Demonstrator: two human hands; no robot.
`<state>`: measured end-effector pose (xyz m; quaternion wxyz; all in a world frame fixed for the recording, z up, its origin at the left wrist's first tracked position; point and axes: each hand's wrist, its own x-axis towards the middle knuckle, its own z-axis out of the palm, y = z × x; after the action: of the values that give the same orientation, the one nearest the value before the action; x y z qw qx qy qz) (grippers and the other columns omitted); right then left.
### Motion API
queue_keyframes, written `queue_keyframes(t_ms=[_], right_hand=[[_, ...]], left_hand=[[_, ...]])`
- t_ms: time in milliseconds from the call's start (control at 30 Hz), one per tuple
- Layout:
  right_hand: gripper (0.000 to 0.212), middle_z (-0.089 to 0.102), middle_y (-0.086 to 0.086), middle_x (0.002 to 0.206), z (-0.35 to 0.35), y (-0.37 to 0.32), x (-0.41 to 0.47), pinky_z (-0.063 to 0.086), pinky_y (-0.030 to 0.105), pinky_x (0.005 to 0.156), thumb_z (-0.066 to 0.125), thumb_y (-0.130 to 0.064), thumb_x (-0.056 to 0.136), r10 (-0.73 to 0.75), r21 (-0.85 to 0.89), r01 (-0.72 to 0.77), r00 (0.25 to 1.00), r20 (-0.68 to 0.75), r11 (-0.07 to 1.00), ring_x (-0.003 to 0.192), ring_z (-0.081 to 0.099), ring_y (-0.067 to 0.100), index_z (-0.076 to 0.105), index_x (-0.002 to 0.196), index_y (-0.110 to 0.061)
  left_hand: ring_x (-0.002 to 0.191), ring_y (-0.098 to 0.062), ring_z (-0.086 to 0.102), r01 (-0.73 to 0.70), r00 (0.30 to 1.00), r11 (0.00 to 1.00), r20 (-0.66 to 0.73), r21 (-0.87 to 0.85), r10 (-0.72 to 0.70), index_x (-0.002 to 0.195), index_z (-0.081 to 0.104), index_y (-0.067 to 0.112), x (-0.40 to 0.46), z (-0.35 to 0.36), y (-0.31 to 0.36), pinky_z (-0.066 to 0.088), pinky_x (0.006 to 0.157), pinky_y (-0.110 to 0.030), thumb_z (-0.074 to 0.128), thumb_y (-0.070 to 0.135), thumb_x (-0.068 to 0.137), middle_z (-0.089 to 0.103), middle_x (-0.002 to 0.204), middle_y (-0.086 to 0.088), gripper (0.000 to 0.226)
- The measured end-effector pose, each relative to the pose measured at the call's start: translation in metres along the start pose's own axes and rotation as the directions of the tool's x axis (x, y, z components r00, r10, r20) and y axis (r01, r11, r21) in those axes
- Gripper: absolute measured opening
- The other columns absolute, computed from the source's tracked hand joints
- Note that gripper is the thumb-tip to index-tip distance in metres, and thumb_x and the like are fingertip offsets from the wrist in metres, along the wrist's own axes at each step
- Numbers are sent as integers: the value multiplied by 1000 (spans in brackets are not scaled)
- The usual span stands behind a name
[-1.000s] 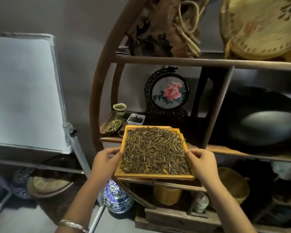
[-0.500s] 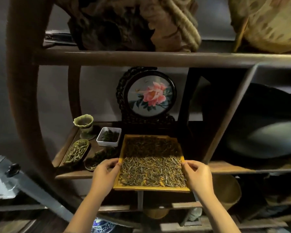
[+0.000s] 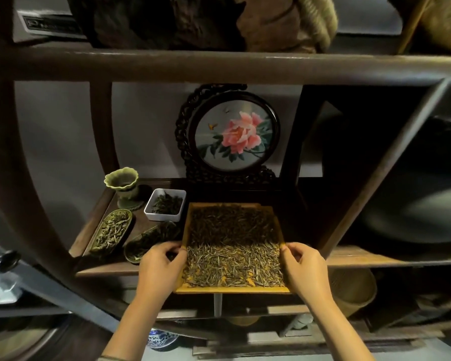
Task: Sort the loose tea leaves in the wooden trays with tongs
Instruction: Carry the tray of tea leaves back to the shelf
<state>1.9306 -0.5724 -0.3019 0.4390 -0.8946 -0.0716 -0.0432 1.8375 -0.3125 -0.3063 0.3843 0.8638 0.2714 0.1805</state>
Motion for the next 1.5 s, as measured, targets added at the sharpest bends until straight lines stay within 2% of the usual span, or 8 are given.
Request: queue_keyframes(t_ms=[100, 233, 367, 600, 800, 967, 1133, 1500], right_hand=[[31, 62, 0, 99, -5, 3, -4, 47, 24, 74, 55, -36, 93, -28, -34, 32, 995, 100, 999, 87, 58, 8, 65, 114, -15], [90, 45, -21, 125, -24, 23, -19, 45, 21, 92, 65, -68, 70, -67, 54, 52, 942, 328, 997, 112, 49, -5, 27, 144, -35], [119, 27, -34, 136, -29, 36, -34, 33, 17, 101, 75, -70, 55, -130, -3, 146, 893, 431, 989, 122, 34, -15, -2, 144, -52], [108, 30, -24, 134, -20, 30, -43, 32, 22, 104, 80, -38, 71, -145, 15, 147, 947, 286, 989, 121, 34, -13, -1, 140, -50], [104, 31, -27, 129, -15, 31, -45, 34, 24, 103, 80, -36, 71, -163, 15, 165, 952, 260, 986, 119, 38, -7, 5, 143, -45], [102, 32, -21, 132, -15, 32, -45, 34, 21, 101, 78, -40, 72, -156, -18, 165, 956, 250, 986, 114, 37, -14, 10, 148, -37], [93, 37, -21, 128, -16, 33, -46, 35, 5, 91, 78, -36, 73, -174, -5, 180, 957, 232, 984, 113, 42, -14, 20, 146, -34], [41, 45, -4, 91, -7, 36, -44, 48, 26, 59, 76, -25, 75, -215, -100, 216, 976, 26, 971, 80, 51, 10, 36, 80, -22]], left_hand=[[66, -9, 59, -11, 999, 999, -30, 34, 12, 87, 75, 15, 1, 2, 3, 41, 56, -26, 66, 19, 84, 67, 72, 5, 10], [65, -8, 57, -21, 999, 998, -32, 53, 23, 86, 75, 15, 0, 2, 6, 38, 53, -22, 65, 18, 84, 66, 70, 5, 11], [70, -12, 59, -18, 1000, 998, -11, 68, 19, 94, 75, 15, -2, 2, 7, 41, 59, -27, 63, 18, 86, 66, 76, 4, 15], [90, -20, 60, -55, 996, 991, 82, 121, 45, 112, 70, 16, -6, -1, 4, 45, 72, -31, 54, 28, 95, 68, 104, -4, 26], [86, 1, 58, -176, 976, 979, 150, 104, 160, 129, 57, 24, -31, -29, -7, 46, 72, -24, 57, 44, 90, 58, 108, 14, 44], [65, 8, 61, -160, 967, 959, 231, 233, 105, 96, 51, 43, -54, -47, -13, 46, 55, -20, 61, 73, 67, 56, 94, 23, 43], [59, 1, 59, -217, 946, 932, 296, 291, 128, 80, 48, 42, -52, -38, -10, 46, 54, -21, 66, 61, 69, 57, 82, 20, 29], [63, -4, 57, -258, 943, 934, 274, 248, 188, 83, 48, 42, -36, -19, -9, 37, 50, -19, 62, 63, 74, 55, 81, 21, 27]])
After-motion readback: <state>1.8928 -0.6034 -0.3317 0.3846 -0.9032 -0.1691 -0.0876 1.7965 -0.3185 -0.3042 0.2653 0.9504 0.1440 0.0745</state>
